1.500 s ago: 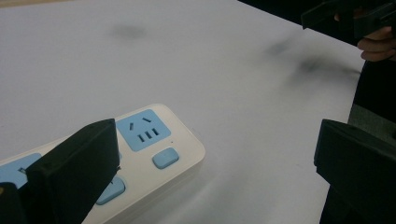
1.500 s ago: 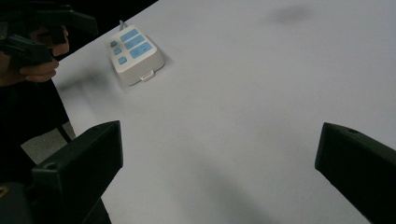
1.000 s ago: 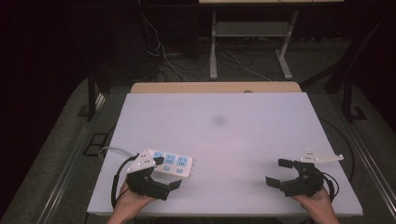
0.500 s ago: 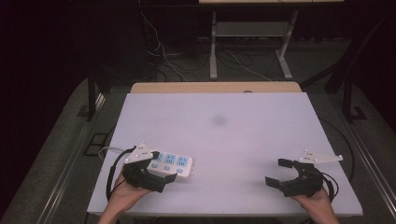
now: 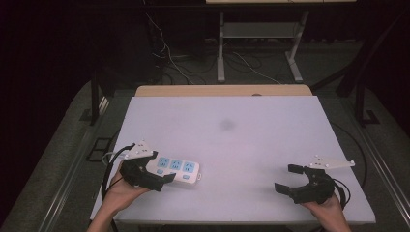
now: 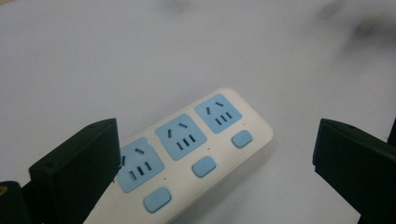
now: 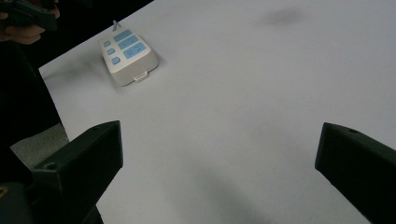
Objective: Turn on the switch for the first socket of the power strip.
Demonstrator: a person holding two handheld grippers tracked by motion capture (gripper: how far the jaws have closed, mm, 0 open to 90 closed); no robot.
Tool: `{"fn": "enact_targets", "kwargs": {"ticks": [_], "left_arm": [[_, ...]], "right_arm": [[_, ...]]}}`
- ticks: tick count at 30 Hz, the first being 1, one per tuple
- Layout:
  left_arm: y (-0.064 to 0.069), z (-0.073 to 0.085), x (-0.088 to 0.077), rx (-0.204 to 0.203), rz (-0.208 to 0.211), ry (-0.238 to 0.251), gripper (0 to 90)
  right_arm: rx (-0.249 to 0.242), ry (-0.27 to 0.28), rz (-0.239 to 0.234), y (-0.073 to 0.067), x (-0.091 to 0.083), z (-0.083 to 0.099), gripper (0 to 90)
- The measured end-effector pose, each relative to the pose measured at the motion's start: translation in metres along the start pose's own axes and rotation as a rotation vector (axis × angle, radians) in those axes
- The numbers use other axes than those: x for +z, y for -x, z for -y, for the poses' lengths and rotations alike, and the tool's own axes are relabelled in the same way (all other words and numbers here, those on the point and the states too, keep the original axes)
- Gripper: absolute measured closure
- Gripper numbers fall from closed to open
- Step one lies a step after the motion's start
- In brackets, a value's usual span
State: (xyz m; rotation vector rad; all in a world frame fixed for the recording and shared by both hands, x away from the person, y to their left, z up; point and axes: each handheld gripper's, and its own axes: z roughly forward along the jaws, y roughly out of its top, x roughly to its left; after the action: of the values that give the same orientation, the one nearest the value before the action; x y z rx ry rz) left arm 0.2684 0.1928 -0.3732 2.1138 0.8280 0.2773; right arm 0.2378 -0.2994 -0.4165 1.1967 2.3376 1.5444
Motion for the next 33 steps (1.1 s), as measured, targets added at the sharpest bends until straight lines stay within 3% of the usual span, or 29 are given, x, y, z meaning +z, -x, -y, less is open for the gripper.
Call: {"fn": "enact_targets", "kwargs": {"ticks": [13,19,20,24,25,27,33], "left_arm": [[-0.015,-0.004,0.002,0.011,-0.011,-0.080,0.9],[-0.019,-0.003,0.001,0.005,-0.017,-0.103,6.7],[-0.020,-0.002,0.001,0.009,-0.019,-0.108,12.5],[-0.023,-0.001,0.000,0.005,-0.009,-0.115,20.2],[-0.024,-0.001,0.000,0.007,-0.005,-0.116,31.4],[-0.025,0.000,0.000,0.006,-0.002,-0.116,38.5],[-0.029,0.003,0.001,0.001,0.006,-0.136,54.7]], "right_arm": [[0.001,-0.004,-0.002,0.000,0.001,0.000,0.5],[0.002,-0.006,-0.005,0.000,0.001,0.000,0.5],[-0.001,-0.009,-0.003,0.000,0.001,0.000,0.5],[0.000,-0.010,-0.004,0.000,0.002,0.000,0.5],[0.001,-0.012,-0.004,0.000,0.002,0.001,0.5],[0.000,-0.012,-0.004,0.000,0.002,0.001,0.5],[-0.005,-0.017,-0.005,0.001,0.002,0.001,0.5]]}}
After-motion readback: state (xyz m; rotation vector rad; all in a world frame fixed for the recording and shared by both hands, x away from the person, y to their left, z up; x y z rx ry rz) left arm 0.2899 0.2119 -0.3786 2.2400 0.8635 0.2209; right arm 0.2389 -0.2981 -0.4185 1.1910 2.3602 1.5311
